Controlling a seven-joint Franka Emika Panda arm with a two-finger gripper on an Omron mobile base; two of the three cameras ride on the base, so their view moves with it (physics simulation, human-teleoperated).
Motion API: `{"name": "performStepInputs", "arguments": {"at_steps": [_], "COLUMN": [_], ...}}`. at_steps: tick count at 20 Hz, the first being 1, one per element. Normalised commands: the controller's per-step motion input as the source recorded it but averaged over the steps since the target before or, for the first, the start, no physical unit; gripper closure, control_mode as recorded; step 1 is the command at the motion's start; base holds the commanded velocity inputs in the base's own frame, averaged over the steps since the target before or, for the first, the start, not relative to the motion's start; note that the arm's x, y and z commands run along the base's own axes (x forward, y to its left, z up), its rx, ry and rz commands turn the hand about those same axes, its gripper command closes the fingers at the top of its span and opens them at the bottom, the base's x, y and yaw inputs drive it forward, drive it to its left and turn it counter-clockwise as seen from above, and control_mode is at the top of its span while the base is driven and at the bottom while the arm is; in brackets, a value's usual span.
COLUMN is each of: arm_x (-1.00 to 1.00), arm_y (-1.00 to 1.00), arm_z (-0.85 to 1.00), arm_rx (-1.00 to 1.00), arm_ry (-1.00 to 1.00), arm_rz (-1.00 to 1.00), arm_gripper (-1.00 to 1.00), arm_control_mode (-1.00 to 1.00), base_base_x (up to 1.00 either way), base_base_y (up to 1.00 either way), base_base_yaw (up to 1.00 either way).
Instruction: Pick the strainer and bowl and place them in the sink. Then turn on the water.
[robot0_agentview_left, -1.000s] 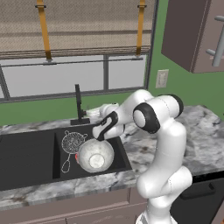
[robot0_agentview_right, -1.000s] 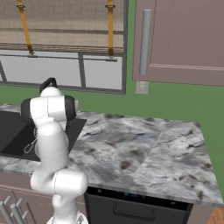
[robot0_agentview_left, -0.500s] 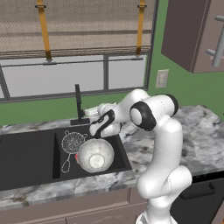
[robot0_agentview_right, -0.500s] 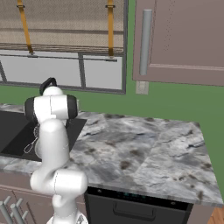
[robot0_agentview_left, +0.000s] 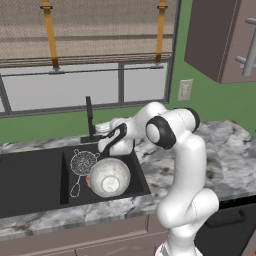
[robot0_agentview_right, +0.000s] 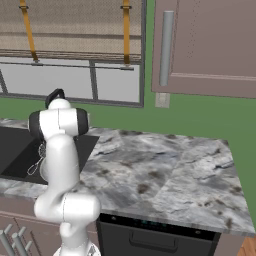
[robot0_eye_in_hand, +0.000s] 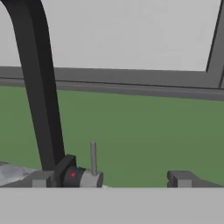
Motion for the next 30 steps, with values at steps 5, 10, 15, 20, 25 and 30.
{"name": "performStepInputs", "arguments": {"at_steps": [5,10,15,20,25,30], "arm_x": [0.06,0.00,0.05,0.05,0.07,0.15], "arm_y": [0.13,0.09,0.08,0.03,0.00,0.00], "arm_z": [-0.08,-0.14,-0.06,-0.12,-0.14,-0.11], "arm_rx": [0.01,0.02,0.02,0.02,0.02,0.00], "arm_ry": [-0.04,-0.03,-0.01,-0.03,-0.03,-0.03], "arm_rz": [-0.04,-0.03,-0.02,-0.01,0.00,0.00], "arm_gripper": [-1.00,-1.00,-1.00,-1.00,-1.00,-1.00], "arm_control_mode": [-1.00,-1.00,-1.00,-1.00,-1.00,-1.00], "base_base_x": [0.00,0.00,0.00,0.00,0.00,0.00], "base_base_y": [0.00,0.00,0.00,0.00,0.00,0.00], "base_base_yaw": [0.00,0.00,0.00,0.00,0.00,0.00]}}
